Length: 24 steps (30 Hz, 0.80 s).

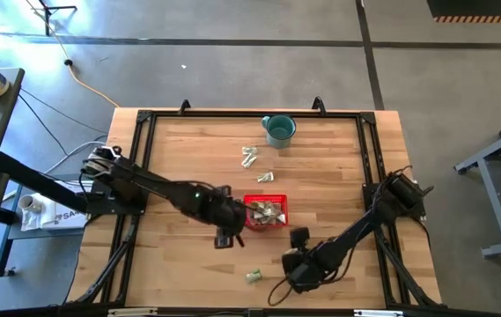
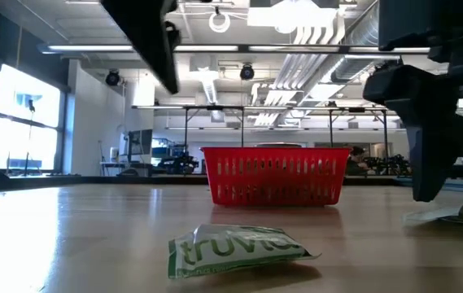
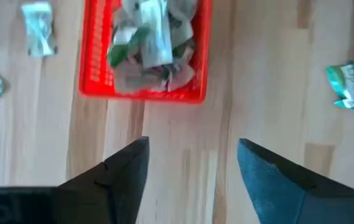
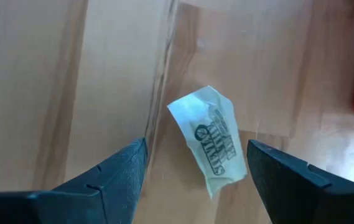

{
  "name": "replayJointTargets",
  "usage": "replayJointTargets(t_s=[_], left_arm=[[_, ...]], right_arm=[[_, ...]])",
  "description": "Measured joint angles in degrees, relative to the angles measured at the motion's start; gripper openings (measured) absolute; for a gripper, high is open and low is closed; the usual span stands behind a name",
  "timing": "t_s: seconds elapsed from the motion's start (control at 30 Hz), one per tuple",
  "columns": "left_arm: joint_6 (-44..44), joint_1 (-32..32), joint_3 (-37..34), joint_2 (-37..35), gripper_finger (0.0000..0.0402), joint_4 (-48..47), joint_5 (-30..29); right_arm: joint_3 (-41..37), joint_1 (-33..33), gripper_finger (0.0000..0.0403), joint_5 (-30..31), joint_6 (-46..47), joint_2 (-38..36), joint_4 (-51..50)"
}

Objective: Pick and place Stevia / Truvia into bins
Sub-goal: Put the green stevia packet into the red bin

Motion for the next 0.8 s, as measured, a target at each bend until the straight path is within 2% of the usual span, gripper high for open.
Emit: replayJointTargets(t_s=[0.17,0.3,0.43,0.8], left_arm=[[-7.22,-3.91,-0.15,0.21,0.0232,-5.23,-1.18],[-10.91,-6.79,-0.35,0.22,0.0197,-6.96,-1.55],[-13.61,-8.74,-0.33,0.22,0.0167,-8.0,-1.7],[-18.24,-10.23,-0.33,0.22,0.0118,-7.84,-1.44]], right_arm=[[-1.92,-1.78,0.0267,-1.0,-2.78,-0.3,2.29],[-2.24,-3.23,0.0244,-3.38,-4.15,-0.31,3.79],[-2.31,-5.47,0.0193,-7.07,-2.42,-0.29,4.74],[-0.35,-8.82,0.0022,-6.26,2.07,-0.45,1.58]])
